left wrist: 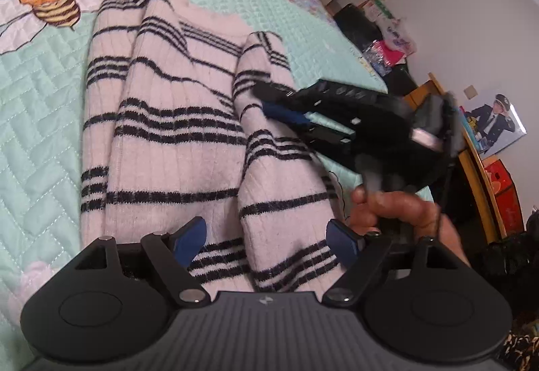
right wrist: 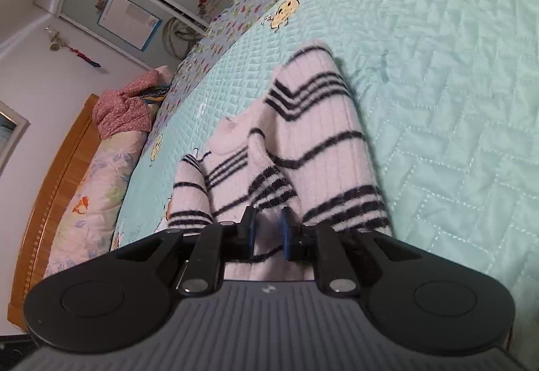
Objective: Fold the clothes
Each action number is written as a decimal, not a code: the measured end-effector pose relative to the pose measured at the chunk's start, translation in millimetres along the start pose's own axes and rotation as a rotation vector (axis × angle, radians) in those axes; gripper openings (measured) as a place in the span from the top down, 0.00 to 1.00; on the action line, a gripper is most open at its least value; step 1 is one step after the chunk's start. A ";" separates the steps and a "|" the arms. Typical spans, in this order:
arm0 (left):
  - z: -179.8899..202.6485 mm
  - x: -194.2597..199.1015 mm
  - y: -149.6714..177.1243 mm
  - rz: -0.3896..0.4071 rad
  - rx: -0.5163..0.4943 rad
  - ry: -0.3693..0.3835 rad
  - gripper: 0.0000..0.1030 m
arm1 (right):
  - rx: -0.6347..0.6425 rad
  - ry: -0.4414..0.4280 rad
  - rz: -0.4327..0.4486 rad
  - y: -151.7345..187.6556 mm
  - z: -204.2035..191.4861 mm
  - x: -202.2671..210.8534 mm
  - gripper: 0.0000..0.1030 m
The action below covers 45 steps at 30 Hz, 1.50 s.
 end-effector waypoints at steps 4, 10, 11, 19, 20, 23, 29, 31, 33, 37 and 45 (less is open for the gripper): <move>3.3 -4.0 -0.7 -0.037 0.023 -0.057 0.21 | 0.014 -0.051 0.045 -15.3 -24.1 2.2 0.66; 6.9 -4.9 -3.6 -0.065 0.041 -0.111 0.21 | -0.057 0.081 -0.040 -26.6 23.9 -45.7 0.89; 6.3 -2.1 -5.8 -0.061 0.058 -0.107 0.21 | -0.067 0.086 -0.047 -28.3 22.0 -44.8 0.86; -4.6 26.5 -28.3 0.044 0.131 -0.111 0.22 | 0.182 0.032 -0.116 -29.3 -49.9 -46.1 0.47; -7.6 29.5 -30.2 0.055 0.149 -0.114 0.22 | 0.235 0.016 -0.120 -27.4 -62.1 -50.4 0.43; -13.6 33.5 -31.7 0.063 0.192 -0.114 0.22 | 0.357 -0.038 -0.134 -23.1 -93.9 -73.4 0.40; -22.2 40.4 -31.0 0.061 0.196 -0.089 0.22 | 0.410 -0.065 -0.163 -18.4 -119.8 -120.6 0.40; -26.2 42.6 -31.6 0.060 0.204 -0.088 0.22 | 0.426 -0.049 -0.178 -10.6 -120.1 -127.1 0.40; -28.8 43.3 -31.9 0.055 0.211 -0.089 0.22 | 0.446 -0.028 -0.202 -2.2 -116.1 -135.9 0.41; -31.9 39.4 -34.6 0.026 0.189 -0.108 0.22 | 0.494 -0.008 -0.219 10.7 -112.1 -138.0 0.90; -33.3 25.9 -43.9 -0.022 0.081 -0.172 0.21 | 0.502 0.062 -0.185 -0.6 -98.6 -125.8 0.85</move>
Point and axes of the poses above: each gripper's, at about its wrist camera, not at the fingertips, and x roughly against the way its jaws point, z to its right, y to its underside, the point moved 5 cm from there along -x, roughly the way its jaws point, and after that the axes turned 13 degrees about z, right-handed, at the moved point
